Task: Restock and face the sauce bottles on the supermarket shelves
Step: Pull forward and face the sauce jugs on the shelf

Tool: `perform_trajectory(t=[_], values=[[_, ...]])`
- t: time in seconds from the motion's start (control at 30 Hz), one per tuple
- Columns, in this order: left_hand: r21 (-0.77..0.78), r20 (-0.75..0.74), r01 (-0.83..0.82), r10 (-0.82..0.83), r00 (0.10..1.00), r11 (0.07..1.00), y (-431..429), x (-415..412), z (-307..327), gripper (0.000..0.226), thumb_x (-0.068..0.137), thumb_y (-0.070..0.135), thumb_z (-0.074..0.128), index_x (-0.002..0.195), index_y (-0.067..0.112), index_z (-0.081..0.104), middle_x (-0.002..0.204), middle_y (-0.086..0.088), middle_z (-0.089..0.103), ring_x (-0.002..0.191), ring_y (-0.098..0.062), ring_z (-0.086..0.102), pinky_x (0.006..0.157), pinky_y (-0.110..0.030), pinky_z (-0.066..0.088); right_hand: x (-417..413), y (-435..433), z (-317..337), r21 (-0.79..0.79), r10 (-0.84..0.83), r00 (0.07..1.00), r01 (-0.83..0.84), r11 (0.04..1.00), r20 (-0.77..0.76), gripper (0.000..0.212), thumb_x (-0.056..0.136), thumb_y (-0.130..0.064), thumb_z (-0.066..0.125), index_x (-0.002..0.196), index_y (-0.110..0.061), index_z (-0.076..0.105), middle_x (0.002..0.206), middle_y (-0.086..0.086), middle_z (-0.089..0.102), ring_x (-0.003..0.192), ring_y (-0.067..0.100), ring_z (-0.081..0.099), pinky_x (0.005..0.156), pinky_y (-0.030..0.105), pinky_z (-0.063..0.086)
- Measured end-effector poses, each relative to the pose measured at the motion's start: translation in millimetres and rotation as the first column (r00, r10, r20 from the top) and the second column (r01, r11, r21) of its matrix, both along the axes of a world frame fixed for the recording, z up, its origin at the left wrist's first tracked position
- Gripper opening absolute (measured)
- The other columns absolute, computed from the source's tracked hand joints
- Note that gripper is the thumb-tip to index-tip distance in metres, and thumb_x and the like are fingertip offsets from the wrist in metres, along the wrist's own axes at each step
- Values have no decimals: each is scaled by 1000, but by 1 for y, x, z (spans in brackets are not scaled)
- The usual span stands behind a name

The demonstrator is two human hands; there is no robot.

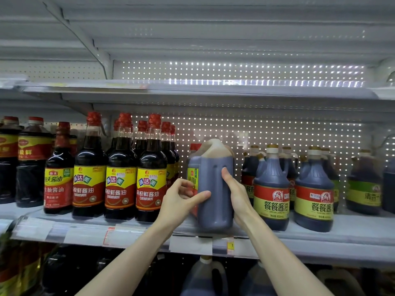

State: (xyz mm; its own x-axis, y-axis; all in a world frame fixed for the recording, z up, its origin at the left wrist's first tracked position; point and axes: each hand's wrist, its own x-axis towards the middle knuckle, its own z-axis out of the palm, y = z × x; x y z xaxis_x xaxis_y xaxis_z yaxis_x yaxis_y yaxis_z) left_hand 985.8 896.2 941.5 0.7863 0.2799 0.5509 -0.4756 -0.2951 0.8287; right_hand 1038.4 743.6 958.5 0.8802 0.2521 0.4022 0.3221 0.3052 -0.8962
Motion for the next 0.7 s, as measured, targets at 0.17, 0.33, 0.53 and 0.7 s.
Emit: perform_trajectory(t=[0.17,0.33,0.53,0.7], values=[[-82,-75,65,-72,995,995,12,13,3,58,78,34,73,127,20,46,125,0,52,105,-11,54,77,-19,44,6,3,0,-39,-3,1000,3,999,-8,67,69,-66,63,114,-18,69,106,3,73,101,23,69,96,48,50],[-46,-184,166,-172,968,985,20,26,7,88,82,37,68,151,19,18,140,0,41,125,-13,41,98,-27,37,12,1,-1,-53,-8,1000,9,999,8,62,73,-65,59,115,-19,68,108,1,73,102,20,69,96,46,51],[-92,-205,181,-197,959,979,13,36,8,66,74,41,72,127,31,33,115,7,58,104,-10,58,89,-31,45,12,-2,0,-12,-17,1000,17,1000,-5,61,75,-61,53,116,-18,67,109,1,73,102,19,68,92,40,53],[-38,-225,31,-39,973,999,6,42,6,134,33,79,77,143,24,25,129,-1,52,115,-19,54,99,-44,48,20,-4,5,-57,-140,990,139,989,-7,49,90,-58,44,116,-22,65,115,0,69,108,20,64,99,45,49]])
